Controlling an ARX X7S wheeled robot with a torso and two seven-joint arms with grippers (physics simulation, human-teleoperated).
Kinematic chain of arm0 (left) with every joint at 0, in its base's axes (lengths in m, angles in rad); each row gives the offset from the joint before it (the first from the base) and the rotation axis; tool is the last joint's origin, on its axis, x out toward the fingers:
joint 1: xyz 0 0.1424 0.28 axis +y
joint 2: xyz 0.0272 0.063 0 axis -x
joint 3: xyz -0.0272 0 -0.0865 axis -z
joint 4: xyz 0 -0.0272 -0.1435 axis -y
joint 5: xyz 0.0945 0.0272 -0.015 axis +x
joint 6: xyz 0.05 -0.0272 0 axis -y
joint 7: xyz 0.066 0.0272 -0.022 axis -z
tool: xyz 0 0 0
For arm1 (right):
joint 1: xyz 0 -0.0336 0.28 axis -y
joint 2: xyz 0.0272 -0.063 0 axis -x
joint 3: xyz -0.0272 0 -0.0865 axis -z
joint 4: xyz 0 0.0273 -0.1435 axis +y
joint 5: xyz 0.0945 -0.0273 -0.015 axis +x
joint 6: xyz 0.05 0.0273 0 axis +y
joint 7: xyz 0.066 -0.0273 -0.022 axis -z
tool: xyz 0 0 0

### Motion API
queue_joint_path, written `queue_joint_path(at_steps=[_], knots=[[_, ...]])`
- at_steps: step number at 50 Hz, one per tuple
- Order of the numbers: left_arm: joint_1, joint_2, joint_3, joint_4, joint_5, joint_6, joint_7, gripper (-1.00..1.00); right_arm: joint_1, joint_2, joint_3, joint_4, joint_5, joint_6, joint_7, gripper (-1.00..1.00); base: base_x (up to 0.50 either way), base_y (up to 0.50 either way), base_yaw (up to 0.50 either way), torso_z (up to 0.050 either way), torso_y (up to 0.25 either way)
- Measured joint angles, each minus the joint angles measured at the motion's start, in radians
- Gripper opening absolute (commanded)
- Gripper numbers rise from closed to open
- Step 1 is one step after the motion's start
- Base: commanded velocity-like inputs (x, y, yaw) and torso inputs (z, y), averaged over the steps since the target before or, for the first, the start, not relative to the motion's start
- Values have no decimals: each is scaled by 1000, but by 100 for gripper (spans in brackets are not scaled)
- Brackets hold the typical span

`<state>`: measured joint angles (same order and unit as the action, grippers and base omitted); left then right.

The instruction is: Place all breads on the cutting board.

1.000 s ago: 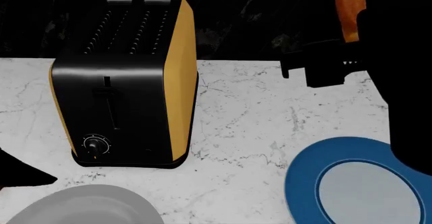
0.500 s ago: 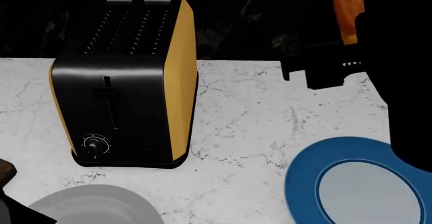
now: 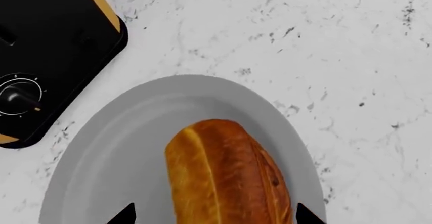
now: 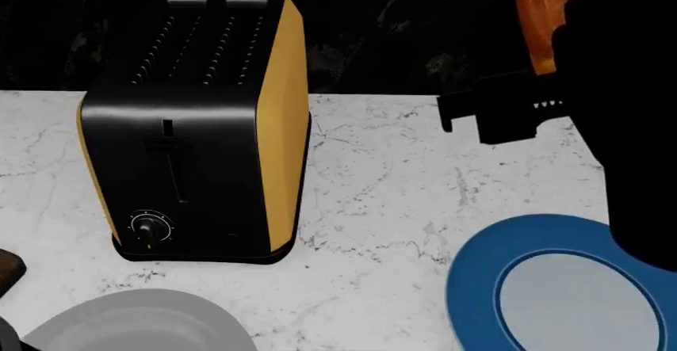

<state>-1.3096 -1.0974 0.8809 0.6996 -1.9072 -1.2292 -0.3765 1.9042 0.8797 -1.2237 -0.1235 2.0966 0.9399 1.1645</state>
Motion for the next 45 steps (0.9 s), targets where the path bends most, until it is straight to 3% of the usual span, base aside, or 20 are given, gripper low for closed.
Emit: queue_joint_path(at_steps=[40,41,45], knots=[[233,4,35,-19,238,131,112,100,-16,-12,-5,-18,2,-2,6,-100,0,0,0,0,0],[237,6,37,-21,242,133,113,-100,-16,-12,-5,-19,1,-2,6,-100,0,0,0,0,0],[219,8,23,-19,204,168,124,-100,-22,-10,-4,-20,-2,-4,5,-100,6,-1,-3,0,0]])
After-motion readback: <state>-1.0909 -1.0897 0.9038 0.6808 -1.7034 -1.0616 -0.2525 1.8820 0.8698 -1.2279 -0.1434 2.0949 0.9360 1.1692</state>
